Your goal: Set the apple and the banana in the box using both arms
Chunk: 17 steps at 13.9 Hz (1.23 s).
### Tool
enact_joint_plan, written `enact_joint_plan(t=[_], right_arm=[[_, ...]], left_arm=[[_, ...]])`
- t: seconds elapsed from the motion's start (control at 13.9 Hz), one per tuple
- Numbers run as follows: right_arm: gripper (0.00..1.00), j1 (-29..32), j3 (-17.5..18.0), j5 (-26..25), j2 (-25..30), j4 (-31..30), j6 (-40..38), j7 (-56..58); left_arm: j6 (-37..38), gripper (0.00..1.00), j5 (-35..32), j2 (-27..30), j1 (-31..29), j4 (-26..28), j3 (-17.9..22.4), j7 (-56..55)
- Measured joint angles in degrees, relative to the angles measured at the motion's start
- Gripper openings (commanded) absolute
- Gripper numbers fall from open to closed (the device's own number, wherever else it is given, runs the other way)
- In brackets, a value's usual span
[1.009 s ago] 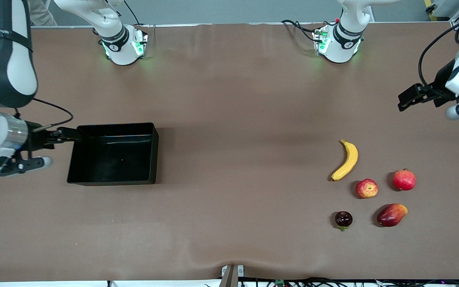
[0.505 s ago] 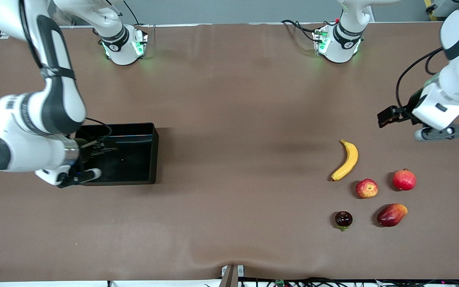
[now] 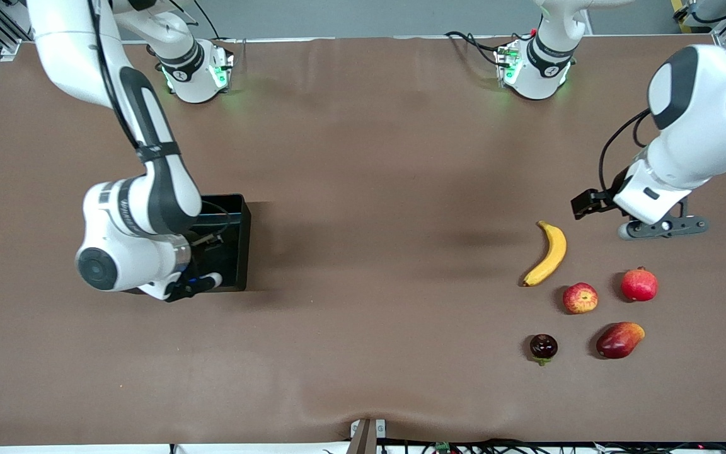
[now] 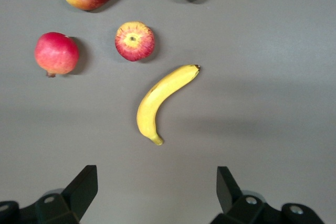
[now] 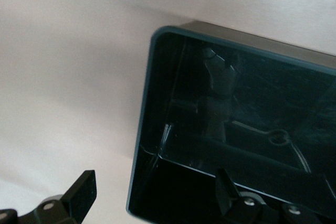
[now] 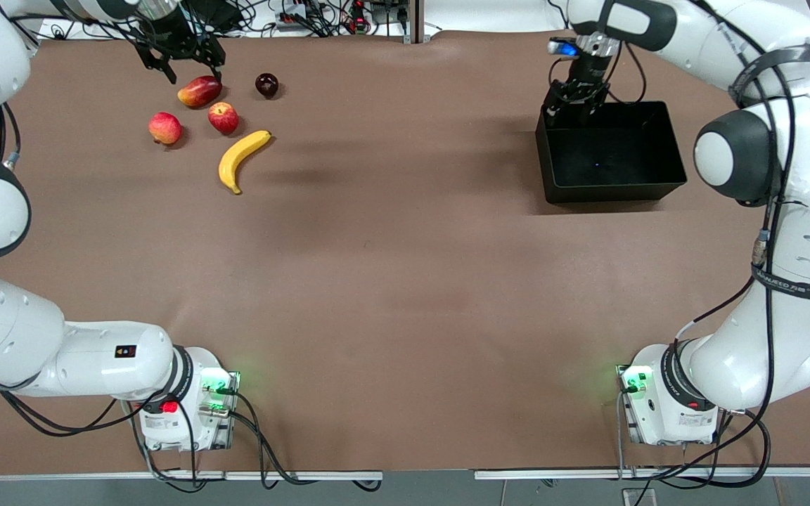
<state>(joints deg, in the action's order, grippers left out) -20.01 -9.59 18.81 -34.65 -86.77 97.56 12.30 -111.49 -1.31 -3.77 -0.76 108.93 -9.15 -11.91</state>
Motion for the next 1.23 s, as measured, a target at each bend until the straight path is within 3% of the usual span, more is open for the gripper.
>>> enact_joint_plan(t=[0.43,0.65,1.23], right_arm=[[1.0,-1.3,0.0,0.1,-3.1,-0.9,0.3,-1.7],[0.9,-1.8,0.0,0.2,-3.5,-2.3,0.3,-3.2],[0.29,-4.6,-0.1,0.2,-3.5,-2.9,0.5,-8.0]], left_arm=[[-3.9,1.0,-0.3,-1.5,0.0,3.5,-0.3,0.7],[-7.9,1.0,-0.4,-2.6,0.0,6.1,-1.1,1.0],[-17.2,1.0,-0.5,-7.3,-1.2,9.1,-0.9,12.7]])
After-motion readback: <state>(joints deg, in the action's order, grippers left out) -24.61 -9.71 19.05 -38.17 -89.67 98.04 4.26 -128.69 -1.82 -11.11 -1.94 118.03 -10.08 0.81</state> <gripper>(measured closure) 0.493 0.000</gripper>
